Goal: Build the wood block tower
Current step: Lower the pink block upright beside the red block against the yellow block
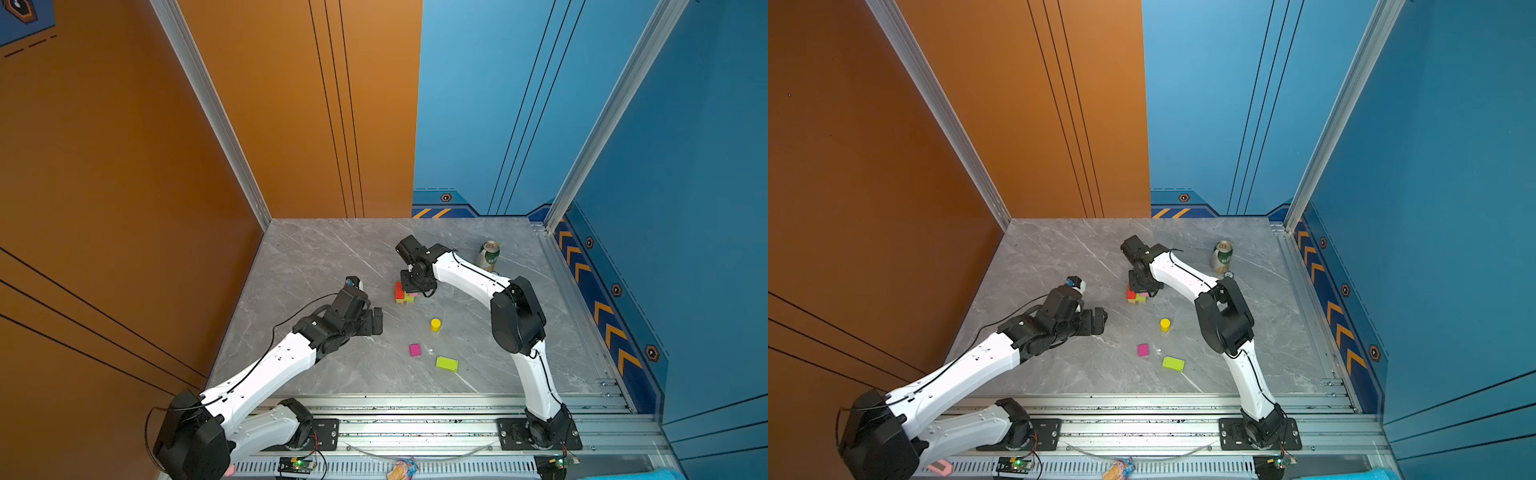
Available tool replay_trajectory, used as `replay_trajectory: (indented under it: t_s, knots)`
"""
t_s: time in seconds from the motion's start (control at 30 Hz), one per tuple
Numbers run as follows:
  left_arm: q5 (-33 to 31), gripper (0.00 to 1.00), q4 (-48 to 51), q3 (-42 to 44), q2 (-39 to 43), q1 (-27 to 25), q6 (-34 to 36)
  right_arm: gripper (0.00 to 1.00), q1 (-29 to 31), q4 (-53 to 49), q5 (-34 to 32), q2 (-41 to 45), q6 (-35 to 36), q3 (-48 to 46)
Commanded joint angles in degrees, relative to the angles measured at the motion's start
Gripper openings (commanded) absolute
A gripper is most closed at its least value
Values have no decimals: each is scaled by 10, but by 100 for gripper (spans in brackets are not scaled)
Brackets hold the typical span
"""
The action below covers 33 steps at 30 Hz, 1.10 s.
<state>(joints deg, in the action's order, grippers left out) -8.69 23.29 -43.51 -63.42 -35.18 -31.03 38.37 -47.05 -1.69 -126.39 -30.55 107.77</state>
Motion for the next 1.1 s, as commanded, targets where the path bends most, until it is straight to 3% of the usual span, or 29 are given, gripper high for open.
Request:
replay_trajectory:
  t_s: [0.0,1.07]
  knots:
    - [10,98,-6,9,8,8,8,31,5,-24,-3,-14,-11,19]
    - [9,98,-7,14,14,16,6,33,8,-38,9,-31,-23,37]
